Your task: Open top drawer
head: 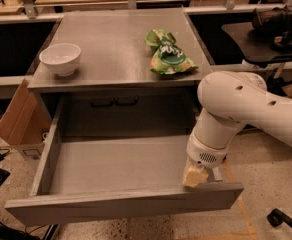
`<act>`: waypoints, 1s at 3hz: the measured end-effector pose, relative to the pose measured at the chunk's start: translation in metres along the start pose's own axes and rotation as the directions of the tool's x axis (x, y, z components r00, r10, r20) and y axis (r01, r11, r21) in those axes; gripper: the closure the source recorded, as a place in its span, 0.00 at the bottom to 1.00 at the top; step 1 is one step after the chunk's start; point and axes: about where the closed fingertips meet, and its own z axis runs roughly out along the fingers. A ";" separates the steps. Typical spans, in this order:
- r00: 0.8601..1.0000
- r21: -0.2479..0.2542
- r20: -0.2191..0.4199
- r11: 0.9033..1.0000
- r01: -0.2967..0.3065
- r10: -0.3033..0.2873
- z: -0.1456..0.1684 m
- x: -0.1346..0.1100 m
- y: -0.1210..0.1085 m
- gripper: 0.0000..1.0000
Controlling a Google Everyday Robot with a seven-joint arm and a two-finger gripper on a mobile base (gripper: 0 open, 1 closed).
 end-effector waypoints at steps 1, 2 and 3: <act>0.995 -0.021 0.012 0.995 0.102 -0.101 -0.022 -0.014 0.001 1.00; 0.978 0.009 -0.004 0.978 0.209 -0.209 -0.047 -0.024 -0.045 1.00; 0.961 0.121 -0.049 0.954 0.276 -0.272 -0.085 -0.023 -0.131 1.00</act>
Offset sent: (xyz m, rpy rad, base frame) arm 0.1677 -0.0109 0.0867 0.0219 -0.1955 0.3236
